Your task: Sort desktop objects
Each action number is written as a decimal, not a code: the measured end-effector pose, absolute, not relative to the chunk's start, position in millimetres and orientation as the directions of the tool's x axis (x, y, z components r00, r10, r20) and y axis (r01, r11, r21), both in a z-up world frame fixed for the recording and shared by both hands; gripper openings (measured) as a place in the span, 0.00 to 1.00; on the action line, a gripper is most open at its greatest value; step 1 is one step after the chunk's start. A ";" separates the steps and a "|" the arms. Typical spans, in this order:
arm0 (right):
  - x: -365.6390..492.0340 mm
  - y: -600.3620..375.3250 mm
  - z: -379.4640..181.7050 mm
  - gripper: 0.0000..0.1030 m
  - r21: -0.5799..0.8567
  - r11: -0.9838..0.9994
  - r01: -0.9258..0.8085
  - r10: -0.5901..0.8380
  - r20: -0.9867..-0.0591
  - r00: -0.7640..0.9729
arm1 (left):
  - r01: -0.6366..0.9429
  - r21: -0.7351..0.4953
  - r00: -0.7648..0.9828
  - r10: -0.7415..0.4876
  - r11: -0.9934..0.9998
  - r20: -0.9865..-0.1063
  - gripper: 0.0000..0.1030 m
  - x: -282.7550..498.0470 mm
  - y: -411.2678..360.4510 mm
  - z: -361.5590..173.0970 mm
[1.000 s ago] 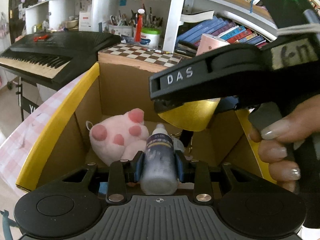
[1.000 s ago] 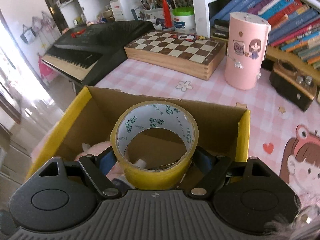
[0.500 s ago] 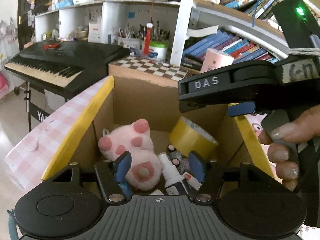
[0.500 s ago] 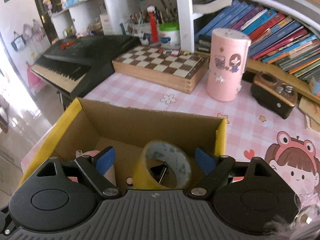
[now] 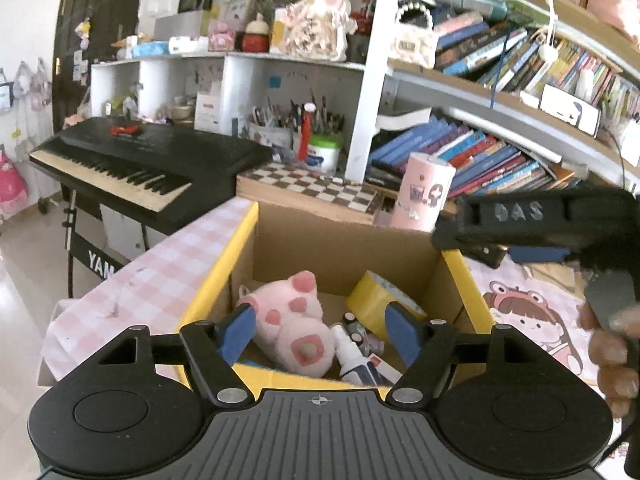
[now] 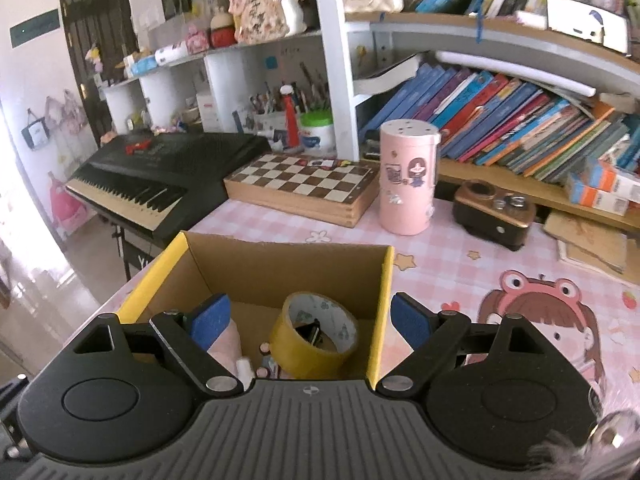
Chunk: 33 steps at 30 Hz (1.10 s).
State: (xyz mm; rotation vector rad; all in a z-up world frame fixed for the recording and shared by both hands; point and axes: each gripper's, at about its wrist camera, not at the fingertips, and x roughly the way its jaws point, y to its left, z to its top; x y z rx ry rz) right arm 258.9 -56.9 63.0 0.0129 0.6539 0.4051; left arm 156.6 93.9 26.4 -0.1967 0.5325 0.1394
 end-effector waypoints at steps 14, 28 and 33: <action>157.5 -90.2 56.5 0.84 0.086 0.961 -0.263 0.267 -0.538 0.799 | -0.166 -0.170 0.877 0.066 0.971 -0.477 0.83 88.3 104.4 32.6; 72.8 -94.2 30.3 0.85 0.025 0.977 -0.211 0.190 -0.543 0.818 | -0.134 -0.131 0.873 0.055 0.982 -0.484 0.90 32.8 91.1 20.5; 49.1 -99.5 18.9 0.85 0.037 0.981 -0.188 0.176 -0.564 0.807 | -0.125 -0.111 0.867 0.054 0.986 -0.495 0.92 13.4 86.5 15.3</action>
